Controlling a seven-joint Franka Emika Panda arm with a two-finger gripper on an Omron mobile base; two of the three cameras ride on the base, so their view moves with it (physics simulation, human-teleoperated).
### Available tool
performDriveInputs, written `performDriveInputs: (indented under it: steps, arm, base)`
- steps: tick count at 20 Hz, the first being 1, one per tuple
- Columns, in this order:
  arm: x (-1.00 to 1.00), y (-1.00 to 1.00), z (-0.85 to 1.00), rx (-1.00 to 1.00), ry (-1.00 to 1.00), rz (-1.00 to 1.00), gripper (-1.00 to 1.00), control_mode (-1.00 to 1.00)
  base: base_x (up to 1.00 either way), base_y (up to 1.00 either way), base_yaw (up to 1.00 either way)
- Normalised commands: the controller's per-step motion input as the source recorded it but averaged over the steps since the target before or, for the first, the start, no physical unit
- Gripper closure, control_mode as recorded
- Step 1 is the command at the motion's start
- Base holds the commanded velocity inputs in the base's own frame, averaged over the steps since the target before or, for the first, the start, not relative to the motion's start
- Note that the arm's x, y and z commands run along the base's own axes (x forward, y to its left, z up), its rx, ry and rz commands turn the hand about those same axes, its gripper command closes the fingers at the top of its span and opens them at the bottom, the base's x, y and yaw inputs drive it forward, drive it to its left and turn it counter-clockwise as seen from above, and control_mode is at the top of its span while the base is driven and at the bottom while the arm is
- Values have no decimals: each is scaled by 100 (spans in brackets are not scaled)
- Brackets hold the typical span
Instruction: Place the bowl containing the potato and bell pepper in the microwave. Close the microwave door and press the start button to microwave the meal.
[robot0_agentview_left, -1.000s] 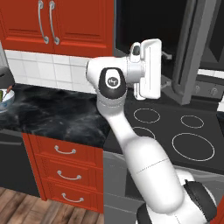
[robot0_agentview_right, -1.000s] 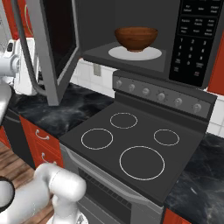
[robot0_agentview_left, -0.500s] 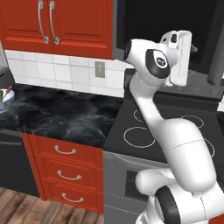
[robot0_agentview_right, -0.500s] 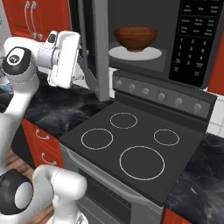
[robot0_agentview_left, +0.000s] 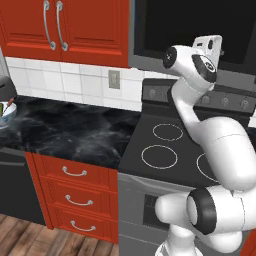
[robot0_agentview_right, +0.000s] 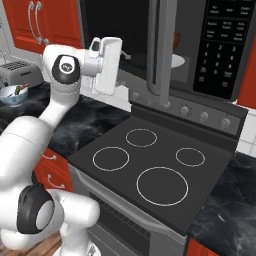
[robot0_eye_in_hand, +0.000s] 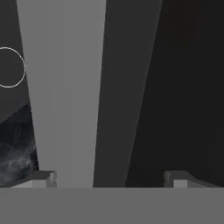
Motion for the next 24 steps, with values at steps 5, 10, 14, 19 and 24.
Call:
performDriveInputs:
  steps: [5, 10, 14, 19, 24]
  arm:
    - [72, -64, 0, 7, -20, 20, -100, -100]
    - [78, -71, 2, 10, -9, 18, -100, -100]
    - [63, -64, 27, 11, 0, 14, -100, -100]
    - [23, -52, 27, 6, 0, 12, -100, -100]
    - [-62, 7, -33, -1, -18, 11, -100, -100]
  base:
    - [0, 0, 0]
    - [0, 0, 0]
    - [0, 0, 0]
    - [0, 0, 0]
    - [0, 0, 0]
